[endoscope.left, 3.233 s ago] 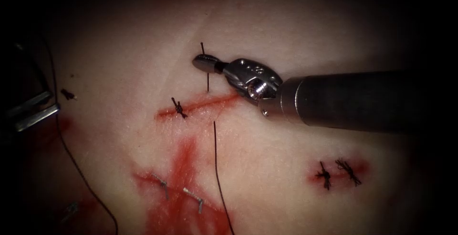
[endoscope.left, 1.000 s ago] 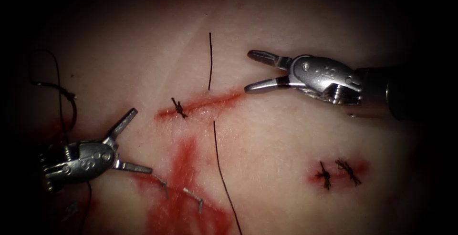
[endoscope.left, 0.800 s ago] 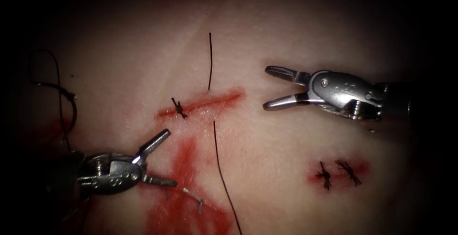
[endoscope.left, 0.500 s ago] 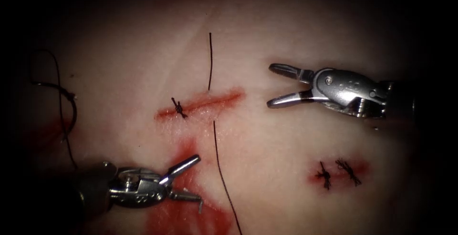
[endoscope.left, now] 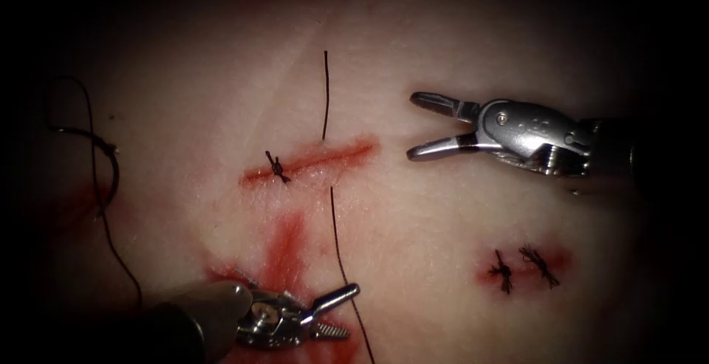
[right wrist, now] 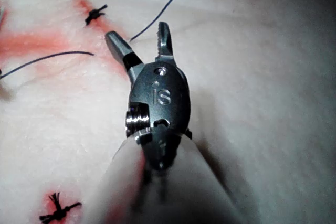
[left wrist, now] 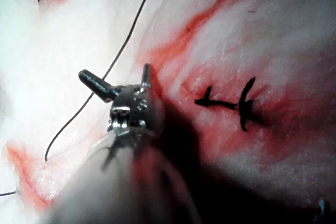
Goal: Wound Closure
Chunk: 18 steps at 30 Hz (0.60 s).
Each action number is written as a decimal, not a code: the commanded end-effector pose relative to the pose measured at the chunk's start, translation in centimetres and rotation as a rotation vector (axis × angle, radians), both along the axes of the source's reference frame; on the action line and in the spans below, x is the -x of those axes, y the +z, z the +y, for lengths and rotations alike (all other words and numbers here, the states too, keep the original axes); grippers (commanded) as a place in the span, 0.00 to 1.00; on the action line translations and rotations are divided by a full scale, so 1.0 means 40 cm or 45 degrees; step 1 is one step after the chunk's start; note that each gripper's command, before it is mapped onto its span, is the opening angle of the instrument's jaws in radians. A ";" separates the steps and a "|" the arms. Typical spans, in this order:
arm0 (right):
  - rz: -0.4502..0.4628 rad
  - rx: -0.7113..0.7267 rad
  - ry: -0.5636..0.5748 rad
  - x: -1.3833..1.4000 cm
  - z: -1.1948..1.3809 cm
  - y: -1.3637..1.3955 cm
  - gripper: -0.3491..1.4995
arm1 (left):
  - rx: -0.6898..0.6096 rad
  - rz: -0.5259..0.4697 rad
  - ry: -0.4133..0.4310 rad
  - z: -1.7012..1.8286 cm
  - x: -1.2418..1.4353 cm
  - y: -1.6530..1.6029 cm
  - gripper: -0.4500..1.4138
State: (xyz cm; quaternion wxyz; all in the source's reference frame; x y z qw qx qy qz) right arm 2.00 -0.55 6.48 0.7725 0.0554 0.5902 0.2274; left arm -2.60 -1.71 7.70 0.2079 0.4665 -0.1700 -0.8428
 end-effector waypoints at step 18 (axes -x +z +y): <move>0.004 0.013 -0.003 -0.0032 -0.0015 0.0037 0.88 | 0.059 -0.062 0.093 -0.0083 0.0116 -0.0040 0.64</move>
